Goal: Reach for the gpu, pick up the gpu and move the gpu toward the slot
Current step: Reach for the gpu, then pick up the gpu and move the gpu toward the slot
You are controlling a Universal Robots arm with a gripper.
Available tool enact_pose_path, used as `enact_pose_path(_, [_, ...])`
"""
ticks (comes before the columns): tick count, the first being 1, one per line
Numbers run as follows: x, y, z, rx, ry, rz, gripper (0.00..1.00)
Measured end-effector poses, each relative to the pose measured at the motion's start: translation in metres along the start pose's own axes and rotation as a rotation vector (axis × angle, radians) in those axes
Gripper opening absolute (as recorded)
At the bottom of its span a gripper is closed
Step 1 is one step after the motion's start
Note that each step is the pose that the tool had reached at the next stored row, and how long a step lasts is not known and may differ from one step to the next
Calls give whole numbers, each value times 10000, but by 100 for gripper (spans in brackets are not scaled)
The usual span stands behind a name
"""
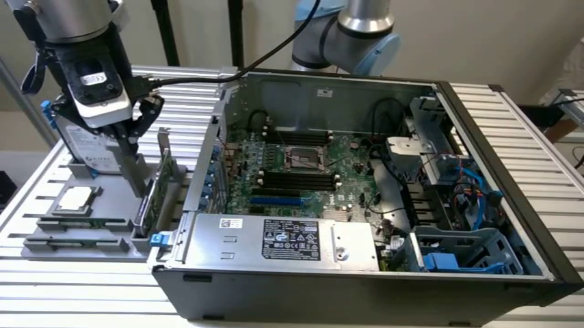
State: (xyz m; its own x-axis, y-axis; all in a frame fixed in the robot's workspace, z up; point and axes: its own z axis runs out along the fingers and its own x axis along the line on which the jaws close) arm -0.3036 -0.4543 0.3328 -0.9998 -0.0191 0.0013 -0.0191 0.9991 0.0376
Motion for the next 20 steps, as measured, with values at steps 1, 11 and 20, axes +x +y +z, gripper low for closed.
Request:
enact_pose_path(1, [-16,0,5,0,1,1,11])
enact_pose_path(11, [-19,-1,6,8,5,1,11])
enact_pose_path(20, [-19,0,5,8,5,1,11])
